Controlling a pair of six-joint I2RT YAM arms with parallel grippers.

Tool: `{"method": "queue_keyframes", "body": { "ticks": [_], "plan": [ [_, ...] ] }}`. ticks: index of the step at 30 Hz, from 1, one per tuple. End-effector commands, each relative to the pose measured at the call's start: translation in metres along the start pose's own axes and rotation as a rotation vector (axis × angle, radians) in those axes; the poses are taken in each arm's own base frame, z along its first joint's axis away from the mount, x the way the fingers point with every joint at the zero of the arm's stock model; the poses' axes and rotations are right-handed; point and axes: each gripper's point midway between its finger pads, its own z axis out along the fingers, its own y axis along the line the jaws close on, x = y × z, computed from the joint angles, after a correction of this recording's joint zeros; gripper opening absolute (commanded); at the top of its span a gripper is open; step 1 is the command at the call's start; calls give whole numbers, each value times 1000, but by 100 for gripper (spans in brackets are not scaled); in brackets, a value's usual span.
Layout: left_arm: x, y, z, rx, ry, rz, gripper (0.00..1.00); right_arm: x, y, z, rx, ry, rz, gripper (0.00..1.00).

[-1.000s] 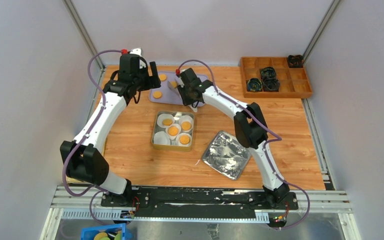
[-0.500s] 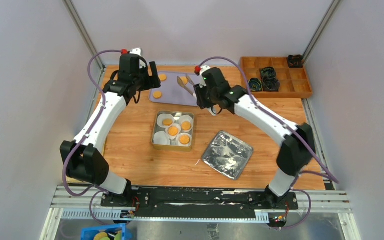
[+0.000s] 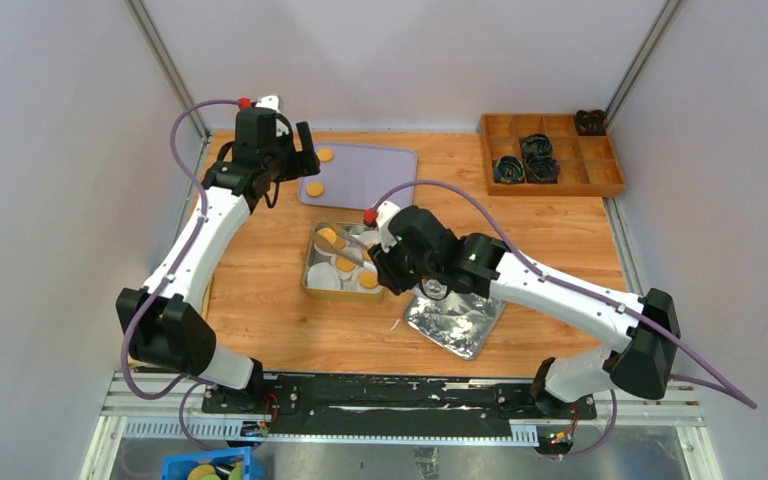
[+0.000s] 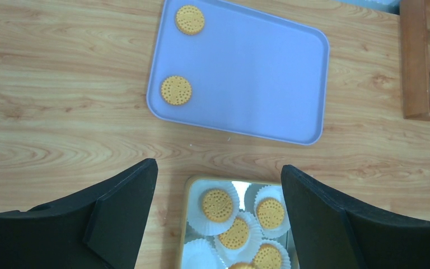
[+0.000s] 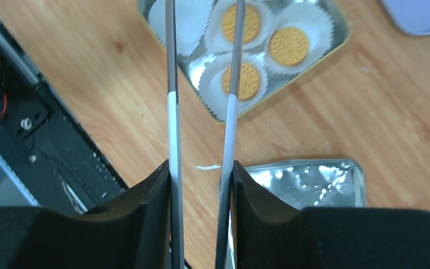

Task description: Pack the cookies

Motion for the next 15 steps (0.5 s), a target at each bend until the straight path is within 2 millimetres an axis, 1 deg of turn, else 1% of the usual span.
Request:
{"method": "queue_keyframes", "body": {
  "ticks": [1, 4, 11, 13, 15],
  "plan": [
    [-12, -1, -15, 10, -37, -17, 87, 13, 20, -4, -31, 30, -1, 13],
    [-12, 0, -18, 7, -36, -13, 87, 20, 29, 0, -44, 56, -5, 14],
    [-15, 3, -24, -9, -48, -8, 87, 41, 41, 15, -66, 128, -9, 15],
    [-16, 3, -25, -10, -49, -10, 87, 47, 50, 19, -102, 155, -15, 15],
    [-16, 3, -25, -9, -49, -8, 87, 53, 56, 25, -112, 181, -21, 15]
  ]
}}
